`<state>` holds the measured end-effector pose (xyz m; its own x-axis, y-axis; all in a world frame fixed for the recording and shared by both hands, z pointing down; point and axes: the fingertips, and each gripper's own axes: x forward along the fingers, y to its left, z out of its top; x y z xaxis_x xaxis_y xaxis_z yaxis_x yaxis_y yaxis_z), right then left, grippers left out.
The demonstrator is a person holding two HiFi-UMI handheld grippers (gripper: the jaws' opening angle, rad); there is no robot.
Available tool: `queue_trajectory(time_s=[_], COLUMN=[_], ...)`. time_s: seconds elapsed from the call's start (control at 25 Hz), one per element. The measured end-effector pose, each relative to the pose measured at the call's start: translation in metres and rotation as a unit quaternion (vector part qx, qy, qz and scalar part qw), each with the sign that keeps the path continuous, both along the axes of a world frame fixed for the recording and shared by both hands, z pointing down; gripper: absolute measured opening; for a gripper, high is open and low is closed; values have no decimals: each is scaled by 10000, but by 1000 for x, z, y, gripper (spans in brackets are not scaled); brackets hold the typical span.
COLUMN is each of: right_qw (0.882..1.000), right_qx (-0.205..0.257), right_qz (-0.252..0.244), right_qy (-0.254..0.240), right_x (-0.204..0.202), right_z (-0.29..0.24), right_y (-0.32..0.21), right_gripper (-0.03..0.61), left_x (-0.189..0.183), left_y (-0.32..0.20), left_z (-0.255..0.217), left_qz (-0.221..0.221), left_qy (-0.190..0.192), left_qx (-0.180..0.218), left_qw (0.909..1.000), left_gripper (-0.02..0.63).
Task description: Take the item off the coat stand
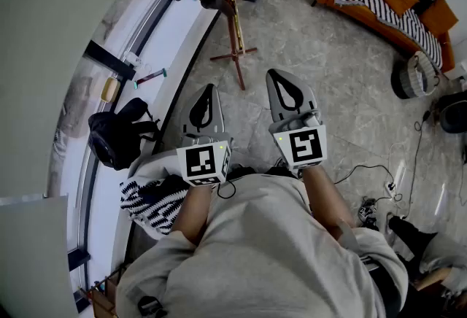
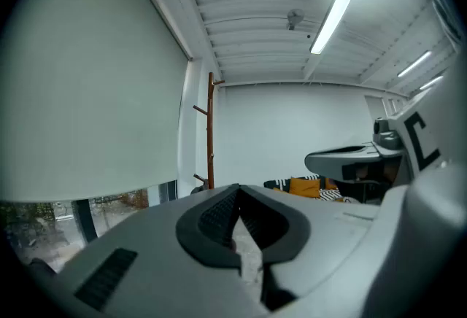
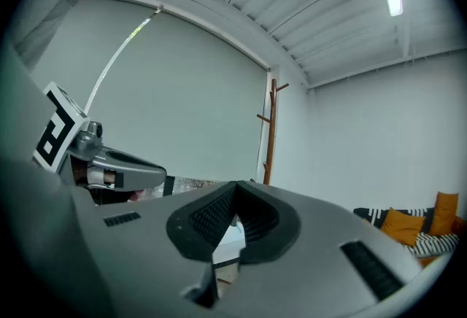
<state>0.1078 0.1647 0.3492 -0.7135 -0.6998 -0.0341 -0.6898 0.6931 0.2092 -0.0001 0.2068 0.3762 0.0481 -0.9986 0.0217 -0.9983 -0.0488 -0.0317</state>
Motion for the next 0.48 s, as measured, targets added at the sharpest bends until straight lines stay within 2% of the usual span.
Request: queue_trajectory(time_s=[0.24, 0.48], right_qw=[9996, 9990], right_qx=[-249, -314], right_qz=[2, 69], right_qy=[-143, 300], right_x=[-28, -39], right_z=[11, 35], right_y=[9, 6], right_gripper=[5, 5], left_x=[-21, -29], left_y=[7, -7], left_z=[7, 27], left_qz=[159, 303], left_qy=[53, 210], left_qx=[-63, -234], left_qw=[9998, 9990], left_gripper=[9, 9])
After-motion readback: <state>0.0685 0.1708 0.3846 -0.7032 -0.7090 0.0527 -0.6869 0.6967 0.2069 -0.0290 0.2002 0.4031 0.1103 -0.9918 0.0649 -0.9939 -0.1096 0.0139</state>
